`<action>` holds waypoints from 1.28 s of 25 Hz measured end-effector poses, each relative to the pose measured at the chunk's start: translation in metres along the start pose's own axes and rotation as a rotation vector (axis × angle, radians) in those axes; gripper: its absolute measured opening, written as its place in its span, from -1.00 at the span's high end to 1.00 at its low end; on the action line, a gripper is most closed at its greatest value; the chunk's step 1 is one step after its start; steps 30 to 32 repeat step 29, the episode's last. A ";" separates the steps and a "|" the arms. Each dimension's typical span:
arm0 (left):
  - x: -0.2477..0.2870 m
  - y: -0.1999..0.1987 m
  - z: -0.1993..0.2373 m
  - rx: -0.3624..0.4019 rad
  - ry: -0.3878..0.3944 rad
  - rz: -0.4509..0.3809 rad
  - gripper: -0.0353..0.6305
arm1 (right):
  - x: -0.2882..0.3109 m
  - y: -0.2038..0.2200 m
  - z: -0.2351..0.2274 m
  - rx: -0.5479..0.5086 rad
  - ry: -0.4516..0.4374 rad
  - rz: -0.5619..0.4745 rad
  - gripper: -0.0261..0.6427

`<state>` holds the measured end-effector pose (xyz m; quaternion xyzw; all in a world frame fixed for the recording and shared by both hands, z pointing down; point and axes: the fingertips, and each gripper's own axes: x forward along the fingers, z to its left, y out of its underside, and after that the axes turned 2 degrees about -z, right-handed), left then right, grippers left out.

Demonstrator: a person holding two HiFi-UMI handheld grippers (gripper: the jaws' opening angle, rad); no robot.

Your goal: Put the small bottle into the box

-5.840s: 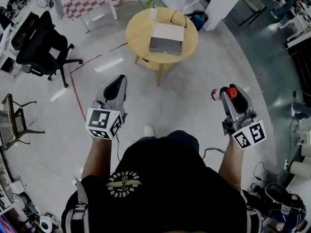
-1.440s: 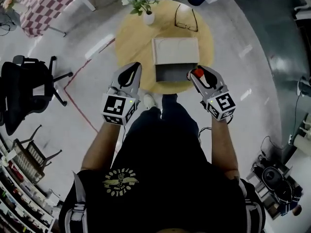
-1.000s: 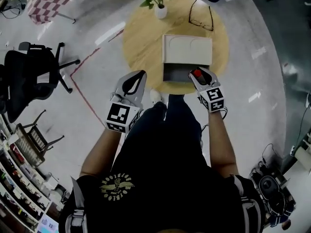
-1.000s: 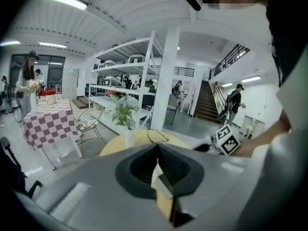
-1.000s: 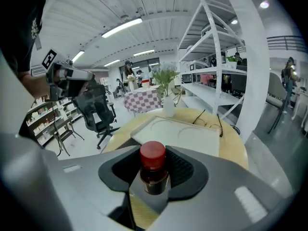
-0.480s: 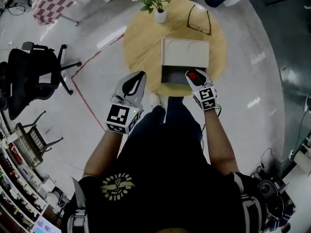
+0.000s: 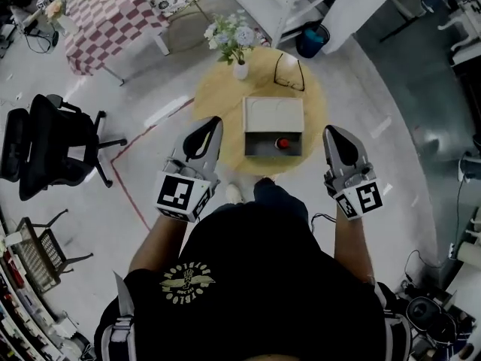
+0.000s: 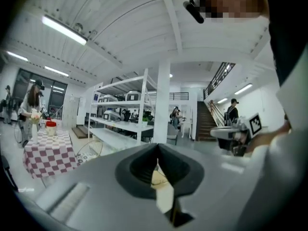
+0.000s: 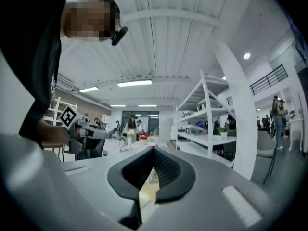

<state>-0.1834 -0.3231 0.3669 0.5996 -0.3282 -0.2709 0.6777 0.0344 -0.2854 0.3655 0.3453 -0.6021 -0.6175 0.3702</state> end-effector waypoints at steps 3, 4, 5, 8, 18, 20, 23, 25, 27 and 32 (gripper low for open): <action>-0.010 -0.021 0.000 0.025 -0.007 -0.037 0.89 | -0.016 -0.035 0.006 -0.052 0.044 -0.054 0.90; -0.011 -0.023 -0.001 0.024 -0.005 -0.039 0.89 | -0.019 -0.037 0.005 -0.054 0.061 -0.051 0.90; -0.012 -0.023 -0.003 0.020 0.000 -0.040 0.89 | -0.022 -0.037 0.005 -0.047 0.076 -0.048 0.90; -0.012 -0.020 -0.013 0.019 0.027 -0.041 0.89 | -0.033 -0.034 0.002 -0.005 0.112 -0.042 0.90; 0.015 -0.019 -0.039 0.031 -0.002 -0.028 0.89 | -0.051 -0.038 -0.037 0.012 0.106 -0.045 0.90; 0.023 -0.019 -0.043 0.031 -0.020 -0.026 0.89 | -0.049 -0.037 -0.046 0.021 0.088 -0.045 0.90; 0.035 -0.018 -0.054 0.034 -0.044 -0.012 0.89 | -0.047 -0.034 -0.059 0.035 0.049 -0.048 0.90; 0.049 -0.017 -0.066 0.040 -0.057 -0.012 0.89 | -0.049 -0.034 -0.072 0.030 0.023 -0.056 0.90; 0.061 -0.020 -0.080 0.037 -0.066 -0.021 0.89 | -0.055 -0.035 -0.085 0.026 0.006 -0.062 0.90; 0.071 -0.023 -0.093 0.035 -0.072 -0.032 0.89 | -0.061 -0.035 -0.096 0.025 -0.008 -0.066 0.90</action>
